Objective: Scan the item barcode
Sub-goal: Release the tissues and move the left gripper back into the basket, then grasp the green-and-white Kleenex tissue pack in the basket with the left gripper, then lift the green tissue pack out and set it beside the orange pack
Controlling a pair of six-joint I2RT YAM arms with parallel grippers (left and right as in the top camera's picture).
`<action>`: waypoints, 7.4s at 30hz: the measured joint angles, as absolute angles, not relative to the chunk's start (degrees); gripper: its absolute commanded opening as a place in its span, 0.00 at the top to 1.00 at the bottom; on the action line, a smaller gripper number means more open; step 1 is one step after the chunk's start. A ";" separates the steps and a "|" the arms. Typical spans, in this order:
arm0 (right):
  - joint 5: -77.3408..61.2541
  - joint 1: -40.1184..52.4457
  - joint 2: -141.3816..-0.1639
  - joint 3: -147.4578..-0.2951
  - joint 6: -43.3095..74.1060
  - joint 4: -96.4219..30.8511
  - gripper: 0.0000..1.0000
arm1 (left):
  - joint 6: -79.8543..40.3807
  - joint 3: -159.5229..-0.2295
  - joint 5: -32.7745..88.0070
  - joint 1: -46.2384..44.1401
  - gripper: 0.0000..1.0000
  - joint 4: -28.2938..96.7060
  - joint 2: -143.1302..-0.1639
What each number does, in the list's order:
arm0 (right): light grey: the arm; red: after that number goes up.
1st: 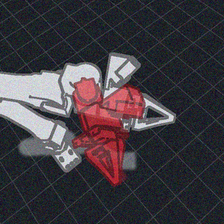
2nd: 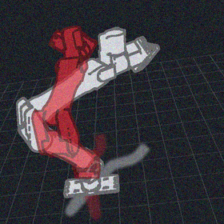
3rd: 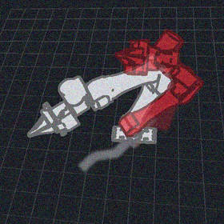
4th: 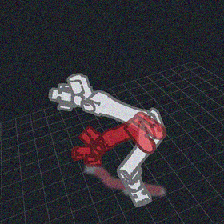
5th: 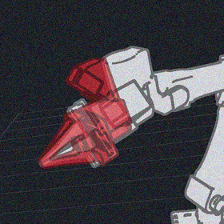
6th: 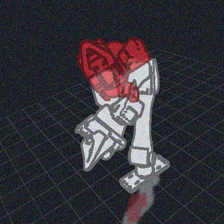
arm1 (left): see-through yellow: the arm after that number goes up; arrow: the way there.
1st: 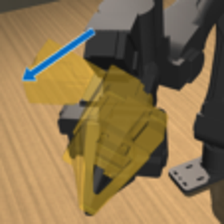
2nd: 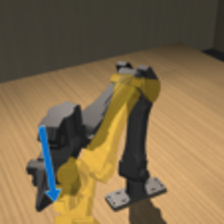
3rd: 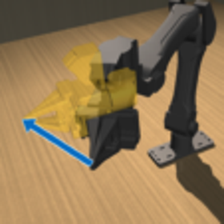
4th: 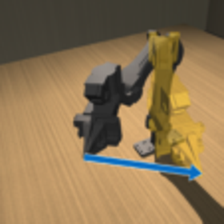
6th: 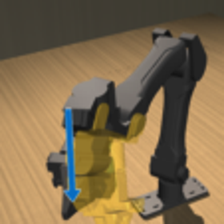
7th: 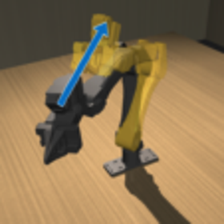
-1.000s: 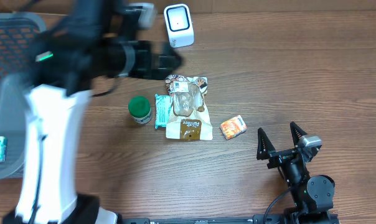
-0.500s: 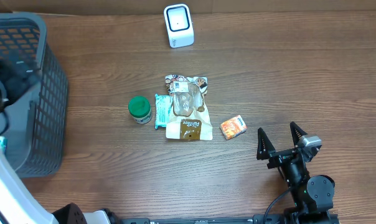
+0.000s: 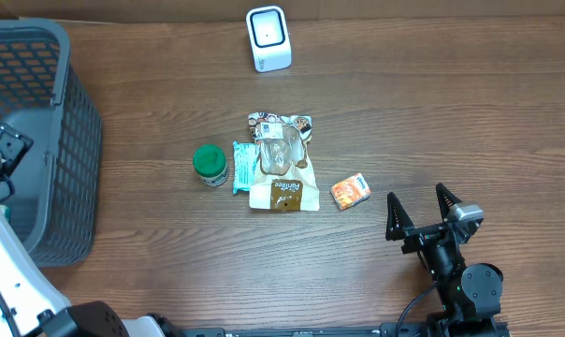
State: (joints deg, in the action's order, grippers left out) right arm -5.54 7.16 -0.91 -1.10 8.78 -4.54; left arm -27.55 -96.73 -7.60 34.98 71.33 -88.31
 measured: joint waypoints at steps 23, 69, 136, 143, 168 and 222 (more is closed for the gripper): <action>-5.52 7.16 -0.91 -1.10 8.78 -4.56 0.00 | -23.38 -86.63 -26.04 42.87 0.37 61.47 -107.09; -5.54 7.16 -0.91 -1.10 8.78 -4.56 0.00 | -11.99 -82.96 -36.29 42.35 0.96 44.58 -119.20; -5.52 7.16 -0.91 -1.10 8.75 -4.56 0.00 | -7.66 -73.71 -14.37 43.59 0.96 35.99 -109.84; -5.52 7.16 -0.91 -1.10 8.78 -4.56 0.00 | -7.94 -78.41 -13.15 43.48 0.96 47.24 -111.07; -5.52 7.16 -0.91 -1.10 8.78 -4.56 0.00 | -13.56 -102.72 15.18 26.94 0.96 69.25 -81.65; -5.54 7.16 -0.91 -1.10 8.78 -4.54 0.00 | -35.59 -87.72 11.97 -37.06 0.40 47.55 -114.78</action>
State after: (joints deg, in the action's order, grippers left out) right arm -5.54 7.16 -0.91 -1.10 8.78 -4.54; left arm -35.59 -87.72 11.97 -37.06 47.55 -114.78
